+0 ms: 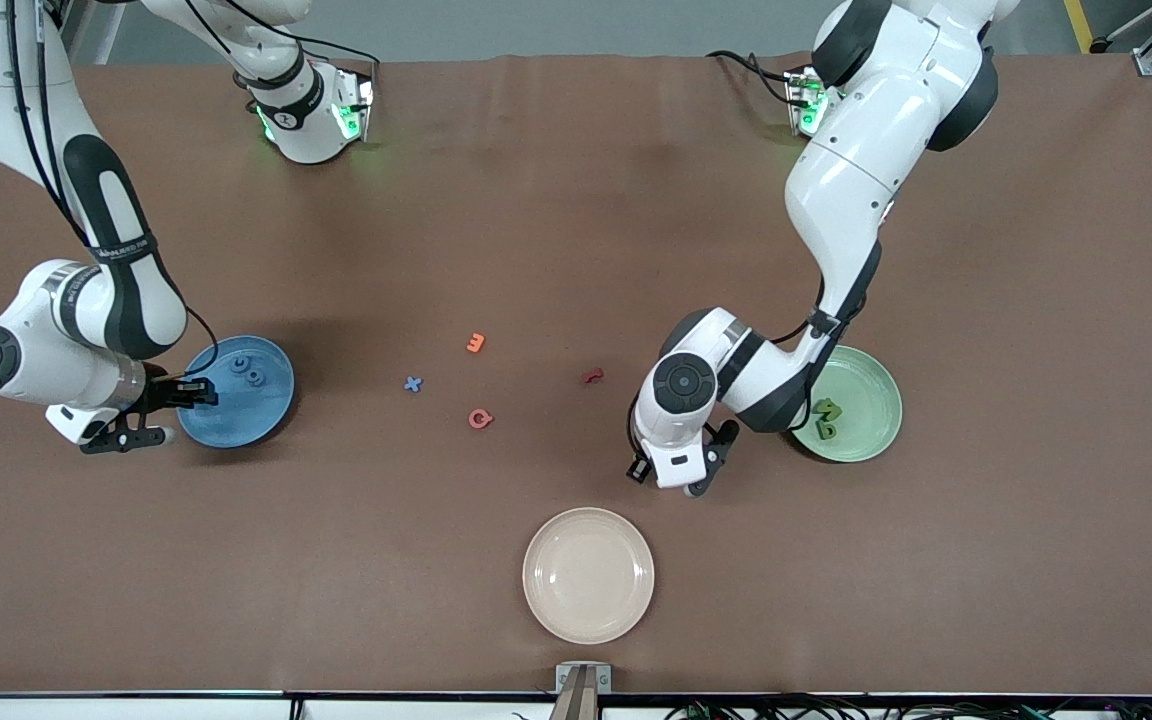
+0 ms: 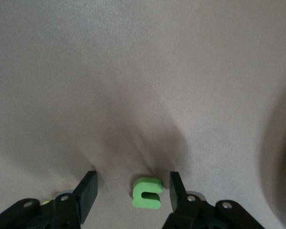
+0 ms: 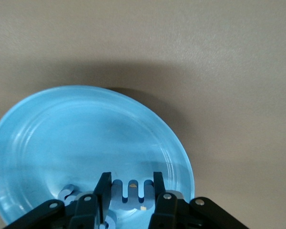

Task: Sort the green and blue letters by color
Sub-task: 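Carry the M to the blue plate while the left gripper grasps green u, then drop the u on the green plate while the right gripper reaches blue X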

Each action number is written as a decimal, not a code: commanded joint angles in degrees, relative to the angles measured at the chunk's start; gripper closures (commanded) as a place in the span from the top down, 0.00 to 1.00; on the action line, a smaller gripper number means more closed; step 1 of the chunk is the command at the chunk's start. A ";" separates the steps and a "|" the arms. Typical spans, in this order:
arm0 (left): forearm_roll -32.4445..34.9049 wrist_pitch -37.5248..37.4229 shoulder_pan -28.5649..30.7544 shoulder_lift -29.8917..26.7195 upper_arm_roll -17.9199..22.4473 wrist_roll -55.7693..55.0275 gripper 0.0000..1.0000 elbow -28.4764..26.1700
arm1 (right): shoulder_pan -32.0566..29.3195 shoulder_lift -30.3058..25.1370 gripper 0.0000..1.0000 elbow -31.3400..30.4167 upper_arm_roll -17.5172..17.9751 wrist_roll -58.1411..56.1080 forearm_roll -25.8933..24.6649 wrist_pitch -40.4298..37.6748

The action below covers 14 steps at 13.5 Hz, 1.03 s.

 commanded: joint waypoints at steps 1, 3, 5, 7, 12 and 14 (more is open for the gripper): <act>-0.89 0.11 -0.93 0.94 0.79 -0.21 0.69 1.58 | -1.09 -0.18 0.21 -1.34 1.20 -0.47 -0.63 1.58; -0.89 0.11 -1.55 1.12 0.87 -0.21 0.67 1.58 | -0.83 -0.27 0.36 -1.52 1.20 -0.47 -0.63 1.41; -0.89 0.55 -1.55 1.21 0.87 -0.30 0.60 1.58 | -0.65 -0.79 0.60 -1.52 1.20 -0.47 -0.63 0.62; -0.89 0.90 -1.81 1.21 0.87 -0.21 0.49 1.58 | 0.22 -2.11 0.80 -1.43 1.29 0.05 -0.63 -0.52; -0.88 -0.67 -1.38 -0.19 0.96 -0.30 0.01 0.96 | 3.20 -5.54 0.89 -1.34 1.29 1.80 -0.63 -4.48; -0.80 -3.31 -0.76 -2.20 0.96 0.05 0.00 0.88 | 6.19 -6.33 0.94 -1.35 1.29 7.85 -0.63 -5.71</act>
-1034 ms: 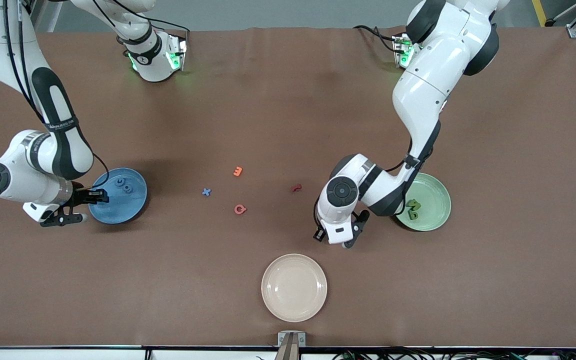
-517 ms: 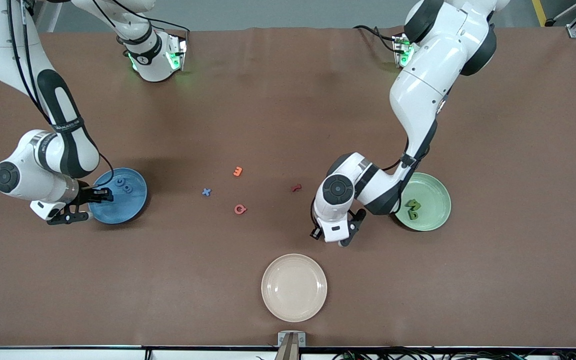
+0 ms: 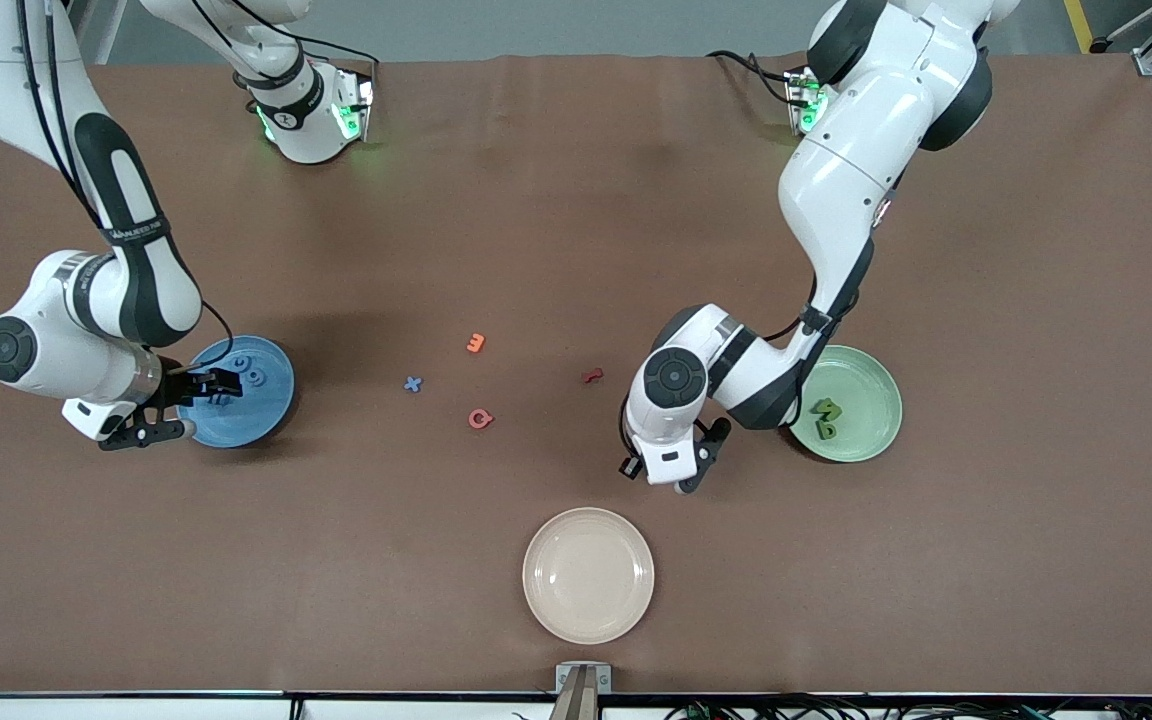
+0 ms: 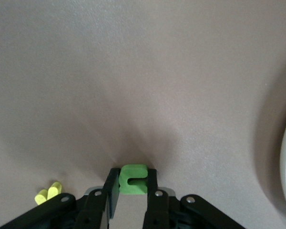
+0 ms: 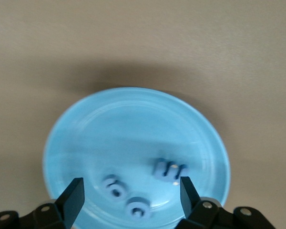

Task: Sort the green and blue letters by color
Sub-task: 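Drop the u on the green plate while the right gripper reaches blue X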

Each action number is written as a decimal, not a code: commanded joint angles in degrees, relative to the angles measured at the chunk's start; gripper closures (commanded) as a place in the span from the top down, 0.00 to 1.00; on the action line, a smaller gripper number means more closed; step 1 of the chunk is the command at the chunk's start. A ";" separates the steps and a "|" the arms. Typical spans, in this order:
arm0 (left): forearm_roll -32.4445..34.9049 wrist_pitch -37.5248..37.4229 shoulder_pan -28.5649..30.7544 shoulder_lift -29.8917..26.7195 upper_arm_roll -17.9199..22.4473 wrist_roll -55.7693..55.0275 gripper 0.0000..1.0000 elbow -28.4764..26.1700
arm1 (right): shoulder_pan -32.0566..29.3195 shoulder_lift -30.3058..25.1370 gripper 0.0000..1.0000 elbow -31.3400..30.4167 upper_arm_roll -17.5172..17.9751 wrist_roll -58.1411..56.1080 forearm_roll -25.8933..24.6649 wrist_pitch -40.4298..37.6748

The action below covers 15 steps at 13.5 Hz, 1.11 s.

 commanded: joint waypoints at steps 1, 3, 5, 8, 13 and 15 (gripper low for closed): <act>-0.77 -3.91 0.87 -3.92 0.81 0.49 0.00 0.00 | 4.03 -2.00 0.94 -1.07 0.09 7.25 -0.63 -1.63; -0.41 -8.02 4.20 -7.60 0.11 3.02 0.00 -1.40 | 8.15 -1.73 0.95 -1.07 0.09 14.96 -0.63 -2.24; -0.50 -12.86 6.14 -9.81 0.11 8.38 0.00 -1.67 | 11.59 -1.38 0.95 -0.98 0.09 20.78 -0.37 -1.90; -0.42 -15.78 8.61 -12.71 -0.42 11.83 0.00 -5.95 | 16.68 -1.12 0.95 -0.63 0.18 29.84 0.07 -1.37; -0.50 -12.80 20.27 -24.04 -3.57 23.94 0.00 -23.36 | 23.63 0.46 0.99 -0.72 0.26 40.75 1.39 2.40; -0.50 -12.18 27.39 -25.55 -8.74 27.29 0.00 -26.97 | 25.22 1.60 0.99 -0.80 0.26 42.08 1.48 4.77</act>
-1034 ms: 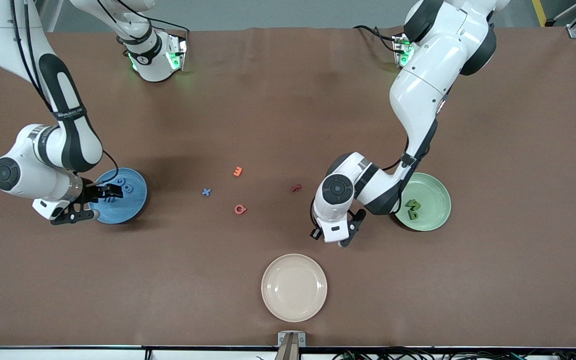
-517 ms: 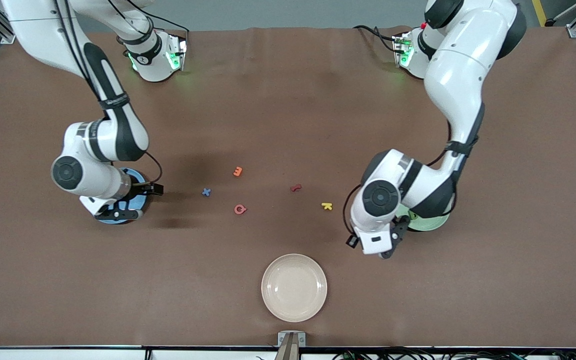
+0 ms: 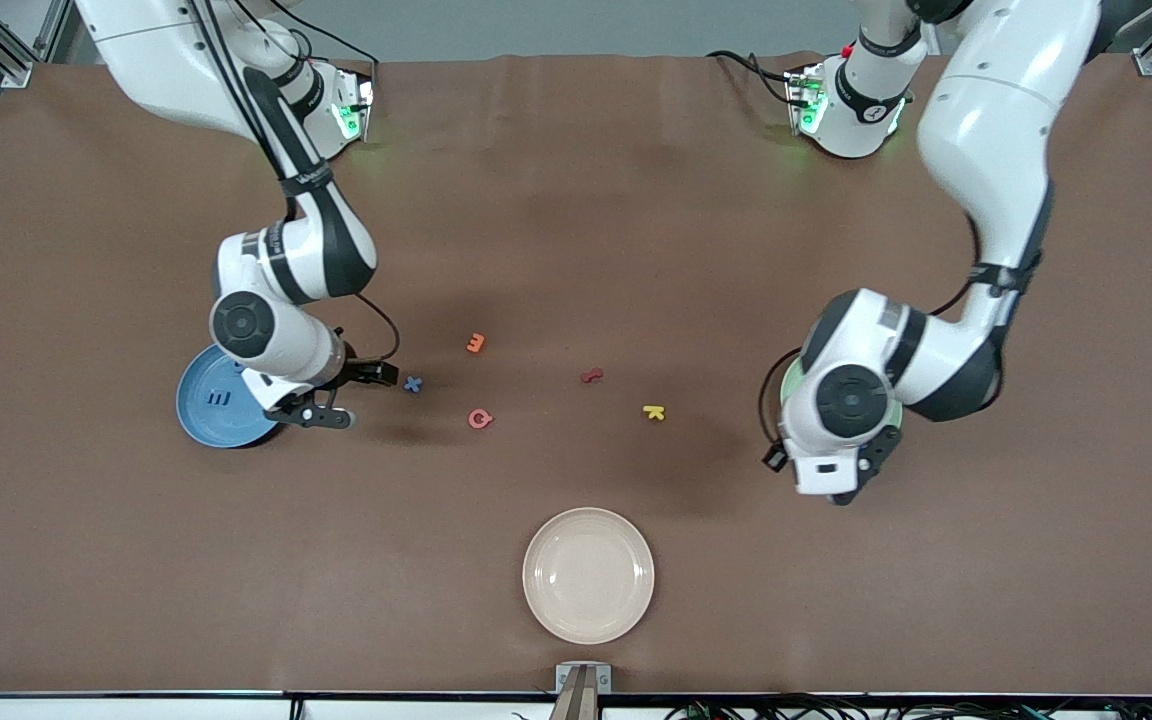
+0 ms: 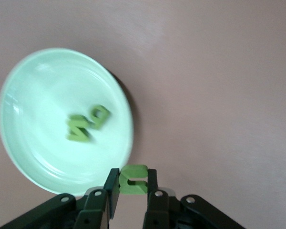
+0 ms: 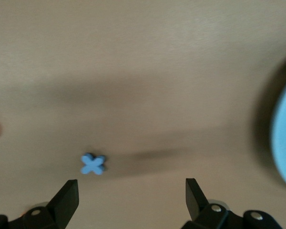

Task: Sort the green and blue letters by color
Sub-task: 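Drop the u on the green plate while the right gripper reaches blue X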

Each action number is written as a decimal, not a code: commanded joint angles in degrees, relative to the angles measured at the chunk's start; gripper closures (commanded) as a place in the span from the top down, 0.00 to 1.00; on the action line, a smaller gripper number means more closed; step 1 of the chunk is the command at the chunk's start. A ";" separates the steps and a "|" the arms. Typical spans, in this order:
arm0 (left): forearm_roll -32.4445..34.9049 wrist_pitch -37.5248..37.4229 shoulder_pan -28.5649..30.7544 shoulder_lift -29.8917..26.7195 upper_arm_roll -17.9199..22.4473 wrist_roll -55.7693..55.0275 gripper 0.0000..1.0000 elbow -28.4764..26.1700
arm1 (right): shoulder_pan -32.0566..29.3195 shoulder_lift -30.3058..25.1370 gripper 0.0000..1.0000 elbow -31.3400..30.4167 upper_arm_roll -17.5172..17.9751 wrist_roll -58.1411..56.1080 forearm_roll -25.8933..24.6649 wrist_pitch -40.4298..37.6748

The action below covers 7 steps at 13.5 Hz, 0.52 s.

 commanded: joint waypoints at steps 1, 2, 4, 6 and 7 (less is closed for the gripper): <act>-0.42 2.91 9.98 -5.32 -7.07 4.19 0.00 -9.42 | 1.96 1.63 0.99 -0.18 -0.42 2.41 0.81 3.14; 0.02 3.62 12.54 -5.41 -9.18 4.72 0.00 -11.09 | 2.48 2.24 0.99 -0.18 -0.42 3.29 0.81 4.10; 0.55 7.65 14.32 -5.76 -10.08 4.81 0.01 -15.48 | 3.37 3.03 0.99 -0.18 -0.42 4.09 0.90 5.51; 4.13 11.43 15.63 -6.03 -10.08 4.81 0.01 -19.17 | 3.81 4.09 0.97 -0.26 -0.42 4.09 0.90 7.27; 5.11 13.10 16.69 -5.85 -10.17 4.81 0.01 -20.06 | 4.07 4.53 0.97 -0.26 -0.42 4.18 0.90 8.15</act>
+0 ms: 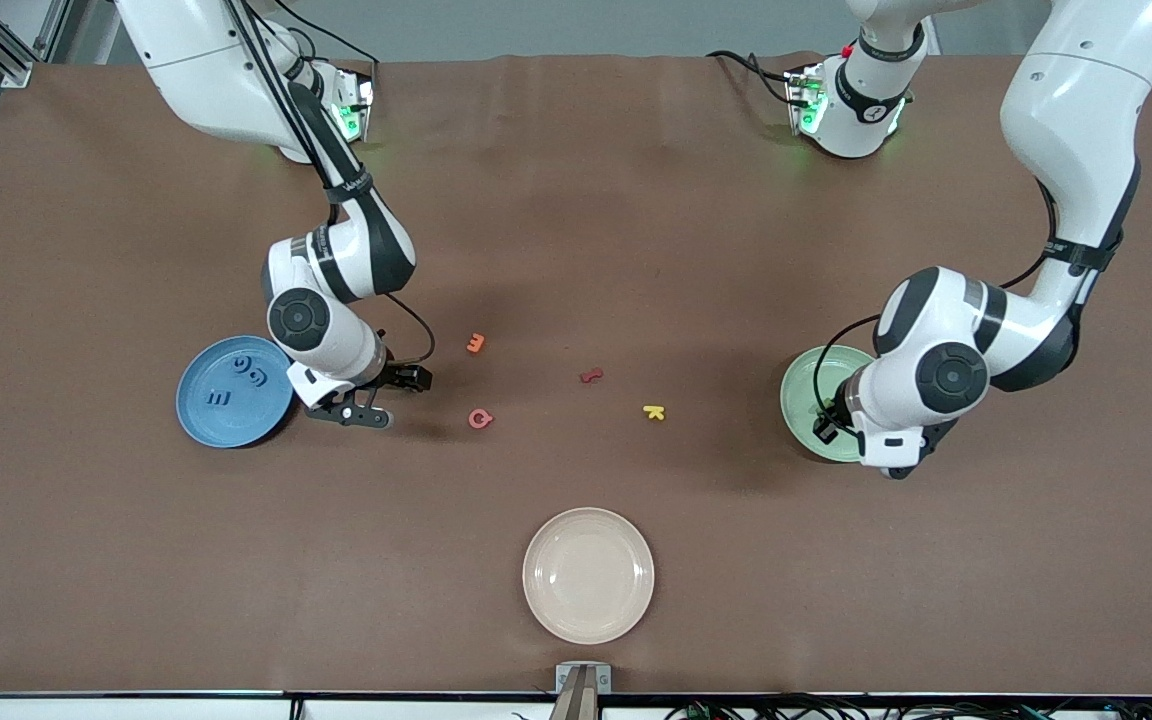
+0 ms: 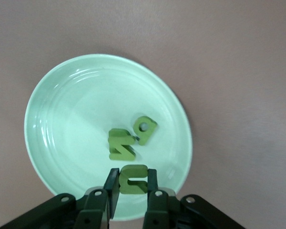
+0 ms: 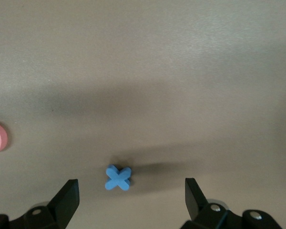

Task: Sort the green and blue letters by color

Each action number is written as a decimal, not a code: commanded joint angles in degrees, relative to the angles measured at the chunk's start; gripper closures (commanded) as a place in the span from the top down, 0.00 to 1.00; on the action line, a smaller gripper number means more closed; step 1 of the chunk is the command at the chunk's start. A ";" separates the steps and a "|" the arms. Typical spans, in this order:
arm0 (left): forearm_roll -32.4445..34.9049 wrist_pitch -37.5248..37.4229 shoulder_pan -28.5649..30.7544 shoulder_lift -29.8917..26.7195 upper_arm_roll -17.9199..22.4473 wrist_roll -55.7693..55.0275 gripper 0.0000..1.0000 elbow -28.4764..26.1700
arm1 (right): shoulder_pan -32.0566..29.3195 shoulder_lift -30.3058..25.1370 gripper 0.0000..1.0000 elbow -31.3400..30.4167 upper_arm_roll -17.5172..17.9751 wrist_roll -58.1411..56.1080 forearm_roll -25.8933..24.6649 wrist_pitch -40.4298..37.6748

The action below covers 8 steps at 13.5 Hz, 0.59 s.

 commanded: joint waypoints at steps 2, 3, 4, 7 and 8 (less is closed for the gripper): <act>2.50 4.35 2.15 -1.74 -0.63 0.04 0.02 -4.69 | 1.26 1.12 0.92 -0.21 -0.32 1.01 0.82 2.06; 2.58 4.35 2.15 -1.65 -0.63 0.04 0.04 -4.69 | 1.61 1.21 0.87 -0.12 -0.41 1.01 1.87 2.14; 2.58 4.35 2.15 -1.48 -0.63 0.04 0.04 -4.60 | 2.14 1.30 0.79 -0.12 -0.41 0.92 2.92 2.14; 2.58 4.79 2.32 -0.87 -0.63 0.04 0.17 -4.69 | 2.32 2.00 0.61 -0.03 -0.41 0.92 3.02 2.32; 2.58 4.79 2.32 -0.86 -0.63 0.04 0.18 -4.69 | 2.32 2.26 0.59 -0.03 -0.41 0.92 3.02 2.32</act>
